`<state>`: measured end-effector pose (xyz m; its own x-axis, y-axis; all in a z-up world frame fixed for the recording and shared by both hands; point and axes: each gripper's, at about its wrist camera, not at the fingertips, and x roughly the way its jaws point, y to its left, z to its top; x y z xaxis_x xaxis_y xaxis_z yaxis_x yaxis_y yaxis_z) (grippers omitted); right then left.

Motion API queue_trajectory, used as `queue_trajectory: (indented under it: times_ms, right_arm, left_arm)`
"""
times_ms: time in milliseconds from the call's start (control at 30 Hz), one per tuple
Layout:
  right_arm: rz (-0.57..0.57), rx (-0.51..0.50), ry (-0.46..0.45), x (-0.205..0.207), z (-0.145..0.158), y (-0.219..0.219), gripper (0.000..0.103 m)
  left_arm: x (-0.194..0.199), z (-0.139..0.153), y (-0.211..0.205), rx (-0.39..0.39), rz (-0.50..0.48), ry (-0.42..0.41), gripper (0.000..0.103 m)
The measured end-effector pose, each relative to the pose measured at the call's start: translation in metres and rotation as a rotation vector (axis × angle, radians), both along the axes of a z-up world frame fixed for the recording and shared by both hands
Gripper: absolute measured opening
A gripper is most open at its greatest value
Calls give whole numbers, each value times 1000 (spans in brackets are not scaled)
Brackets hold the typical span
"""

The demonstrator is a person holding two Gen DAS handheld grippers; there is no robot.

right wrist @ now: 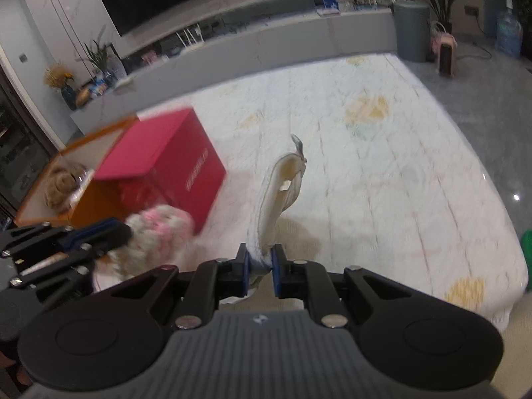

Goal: Organize soft objects
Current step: 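Grasp the pink-and-white knitted ball with the left tool while the right tool grasps the white cloth, then lift the knitted ball and white cloth and carry them toward the orange box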

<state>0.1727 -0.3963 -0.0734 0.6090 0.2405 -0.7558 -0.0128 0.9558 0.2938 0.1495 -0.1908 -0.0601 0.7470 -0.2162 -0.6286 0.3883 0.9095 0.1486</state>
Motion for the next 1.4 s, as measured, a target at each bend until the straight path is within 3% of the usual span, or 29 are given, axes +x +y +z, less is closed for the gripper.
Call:
queue_trajectory:
  times_ms: [100,200,367,433,467,500,633,833,1133,1300,1400]
  right_arm:
    - [-8,-95,70,2,-15,8,12]
    - [-3,-133,93,3,-19,12,20]
    - [-11,-153,111,6,-25,11,31]
    - [-13,-131,117,8,-26,7,51]
    - [-13,-125,123,9,-27,7,57]
    - [-11,-126,124,10,-27,8,66]
    - [13,-175,120,11,-25,19,84]
    - [79,-226,222,30,-38,38,90]
    - [103,-195,339,52,-58,46,96]
    - [144,-236,357,54,-63,53,94]
    - [187,-292,359,52,-66,62,80]
  left_arm:
    - [3,-15,7,-48,8,45,10]
    - [6,-23,7,-110,-10,91,12]
    - [12,-39,8,-162,-25,178,25]
    - [12,-42,11,-171,-23,189,36]
    - [10,-44,13,-168,-12,189,56]
    - [10,-44,15,-167,4,187,70]
    - [7,-40,31,-206,67,206,86]
    - [20,-57,56,-321,170,343,86]
    - [32,-74,52,-399,169,438,83]
    - [30,-73,51,-409,151,429,63]
    - [27,-70,50,-402,147,415,54]
